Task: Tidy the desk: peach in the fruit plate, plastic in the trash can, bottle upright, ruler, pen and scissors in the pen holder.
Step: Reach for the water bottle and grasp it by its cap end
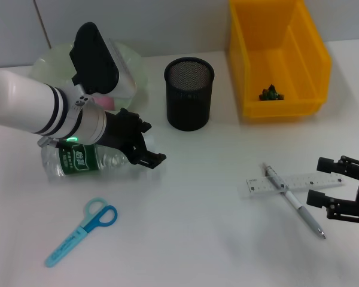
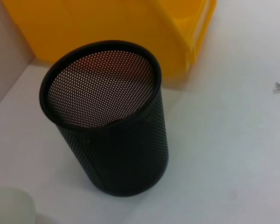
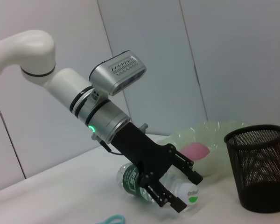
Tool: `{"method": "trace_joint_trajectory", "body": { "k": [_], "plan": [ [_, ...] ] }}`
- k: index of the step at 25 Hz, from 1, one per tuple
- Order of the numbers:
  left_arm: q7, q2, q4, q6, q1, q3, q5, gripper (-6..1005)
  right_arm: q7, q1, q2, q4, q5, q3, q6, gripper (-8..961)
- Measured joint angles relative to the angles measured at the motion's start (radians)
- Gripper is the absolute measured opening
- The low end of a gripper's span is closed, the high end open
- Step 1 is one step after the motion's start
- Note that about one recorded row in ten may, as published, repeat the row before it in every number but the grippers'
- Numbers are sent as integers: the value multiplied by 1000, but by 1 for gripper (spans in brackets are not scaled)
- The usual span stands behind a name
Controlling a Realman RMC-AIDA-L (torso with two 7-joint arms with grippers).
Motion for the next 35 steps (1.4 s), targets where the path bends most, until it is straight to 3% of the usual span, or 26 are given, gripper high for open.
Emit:
{"method": "trace_joint_trajectory", "body": {
  "k": [16,23,29,31,35],
  "plan": [
    [-2,-1,-15,-27,2,30,0,786,0,1,-2,1,-4,-1,-3,833],
    [-1,-2,-14,-68,-1,103,0,768,0,-2,-2,1,-4,-1,-5,833],
    [-3,-3,7,-57,-3,105,-1,597,2,2,-3,1,-4,-1,-6,832],
    [-3,-3,7,-56,-4,104,-1,432,2,2,-3,1,-4,-1,-5,832],
    [-4,1,23,-29,0,87,-7,432,2,4,-3,1,-4,-1,-2,833]
  ]
}}
